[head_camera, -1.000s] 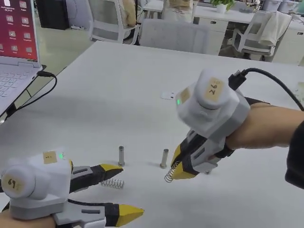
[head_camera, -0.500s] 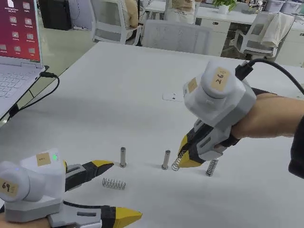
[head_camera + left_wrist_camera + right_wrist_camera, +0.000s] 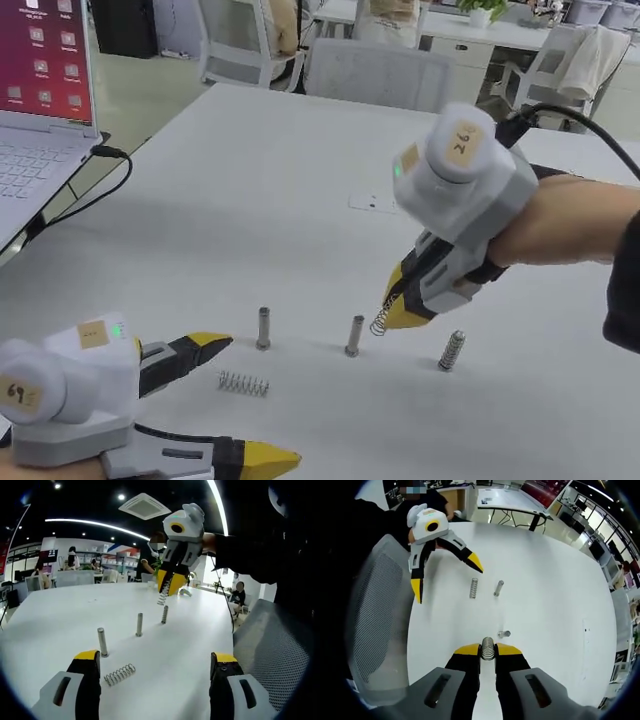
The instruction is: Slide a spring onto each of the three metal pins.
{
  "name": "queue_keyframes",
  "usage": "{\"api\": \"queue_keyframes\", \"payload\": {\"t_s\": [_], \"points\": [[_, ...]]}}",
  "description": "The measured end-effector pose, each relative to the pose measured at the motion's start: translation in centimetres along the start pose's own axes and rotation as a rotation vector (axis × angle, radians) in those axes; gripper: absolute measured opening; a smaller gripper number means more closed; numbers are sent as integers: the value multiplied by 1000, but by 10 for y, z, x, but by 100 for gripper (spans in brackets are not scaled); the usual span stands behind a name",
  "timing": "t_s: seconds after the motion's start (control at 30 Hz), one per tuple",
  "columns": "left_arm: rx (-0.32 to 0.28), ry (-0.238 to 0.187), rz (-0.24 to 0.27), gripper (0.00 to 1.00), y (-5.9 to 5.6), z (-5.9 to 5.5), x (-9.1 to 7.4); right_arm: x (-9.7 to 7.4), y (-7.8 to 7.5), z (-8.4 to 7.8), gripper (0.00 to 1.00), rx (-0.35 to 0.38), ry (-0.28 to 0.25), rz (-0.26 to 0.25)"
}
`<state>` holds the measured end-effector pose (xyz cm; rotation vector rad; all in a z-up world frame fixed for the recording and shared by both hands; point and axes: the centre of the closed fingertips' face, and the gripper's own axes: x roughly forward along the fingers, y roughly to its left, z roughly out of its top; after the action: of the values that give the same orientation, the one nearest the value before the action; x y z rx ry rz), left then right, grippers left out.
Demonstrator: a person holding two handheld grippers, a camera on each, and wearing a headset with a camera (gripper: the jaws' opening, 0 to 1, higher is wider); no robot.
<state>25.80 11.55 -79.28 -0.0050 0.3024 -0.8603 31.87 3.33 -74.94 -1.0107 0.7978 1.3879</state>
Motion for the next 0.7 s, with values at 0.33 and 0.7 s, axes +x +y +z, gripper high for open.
{"api": "queue_keyframes", "payload": {"t_s": [0.33, 0.7], "points": [[-9, 3, 1, 90, 2, -1, 1, 11, -18, 1, 8, 10, 23, -9], [-16, 11, -4, 89, 4, -4, 3, 27, -23, 1, 8, 3, 52, 11]]}}
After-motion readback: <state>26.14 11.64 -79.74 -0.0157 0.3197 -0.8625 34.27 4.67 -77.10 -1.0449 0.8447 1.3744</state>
